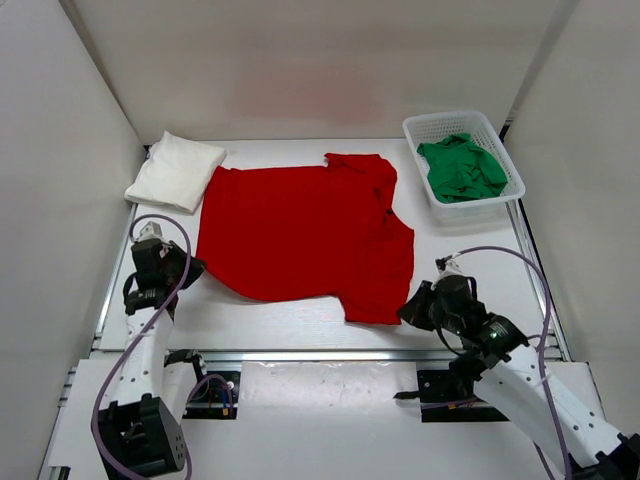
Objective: Fold and stack the t-shirts
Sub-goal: Flatten out the tshirt, then grap the side of the flattened tshirt closest away from the robot with both arms, then fold the flattened tshirt in 1/3 of the way
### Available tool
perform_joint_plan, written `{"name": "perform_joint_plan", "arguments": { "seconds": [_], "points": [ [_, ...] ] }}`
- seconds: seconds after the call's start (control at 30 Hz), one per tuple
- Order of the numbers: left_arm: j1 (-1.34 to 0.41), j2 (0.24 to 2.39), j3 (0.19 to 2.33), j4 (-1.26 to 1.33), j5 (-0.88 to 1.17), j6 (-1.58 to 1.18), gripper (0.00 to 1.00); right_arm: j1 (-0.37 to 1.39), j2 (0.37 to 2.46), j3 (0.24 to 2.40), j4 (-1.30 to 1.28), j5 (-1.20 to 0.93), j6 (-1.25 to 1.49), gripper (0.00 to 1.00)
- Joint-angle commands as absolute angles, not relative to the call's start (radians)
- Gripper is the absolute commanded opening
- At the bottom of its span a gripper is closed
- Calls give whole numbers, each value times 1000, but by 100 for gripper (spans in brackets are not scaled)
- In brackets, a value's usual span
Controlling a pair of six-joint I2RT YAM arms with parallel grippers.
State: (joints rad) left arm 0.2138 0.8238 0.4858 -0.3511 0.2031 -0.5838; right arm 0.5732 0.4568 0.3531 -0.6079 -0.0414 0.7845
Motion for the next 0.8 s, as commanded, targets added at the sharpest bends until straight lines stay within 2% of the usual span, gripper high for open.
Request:
{"name": "perform_joint_plan", "arguments": {
  "seconds": [0.0,0.13,0.27,0.53,0.77],
  "points": [
    [210,859,544,-281,253,-603,0,502,550,432,-562,-38,758,0],
    [172,954,589,-198,281,-707,0,342,701,503,-457,-178,622,0],
    [225,1003,597,-140,290,-747,0,206,829,601,-384,-242,545,0],
    [256,1218,692,-34,258,-833,0,213,1256,883,-235,-229,480,0],
    [249,1399,822,-15,207,-853,0,189,1593,1193,-267,-255,446,1]
  ]
}}
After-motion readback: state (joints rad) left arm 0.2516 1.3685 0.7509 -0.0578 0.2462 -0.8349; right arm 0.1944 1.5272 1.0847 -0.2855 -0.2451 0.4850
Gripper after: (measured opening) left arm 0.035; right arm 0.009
